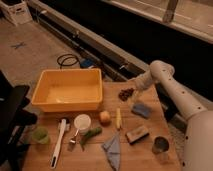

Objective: Place grapes in plastic cup

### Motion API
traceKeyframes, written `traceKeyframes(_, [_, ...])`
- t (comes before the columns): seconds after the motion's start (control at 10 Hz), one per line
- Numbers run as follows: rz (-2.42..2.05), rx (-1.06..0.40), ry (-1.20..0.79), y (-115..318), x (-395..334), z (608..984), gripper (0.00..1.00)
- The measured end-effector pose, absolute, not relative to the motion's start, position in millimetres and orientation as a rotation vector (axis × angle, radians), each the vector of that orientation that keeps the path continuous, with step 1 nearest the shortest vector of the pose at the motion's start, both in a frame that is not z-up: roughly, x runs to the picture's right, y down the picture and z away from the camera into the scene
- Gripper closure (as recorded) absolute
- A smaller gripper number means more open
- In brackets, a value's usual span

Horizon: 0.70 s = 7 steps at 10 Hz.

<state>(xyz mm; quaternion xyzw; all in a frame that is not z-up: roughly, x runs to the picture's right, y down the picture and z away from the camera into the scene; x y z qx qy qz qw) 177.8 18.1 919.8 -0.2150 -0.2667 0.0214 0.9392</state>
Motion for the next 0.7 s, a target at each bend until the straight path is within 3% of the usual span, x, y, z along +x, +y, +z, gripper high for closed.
traceKeyframes(0.7, [0.031, -0.49, -0.676, 32.9, 151.8, 965.5, 0.2])
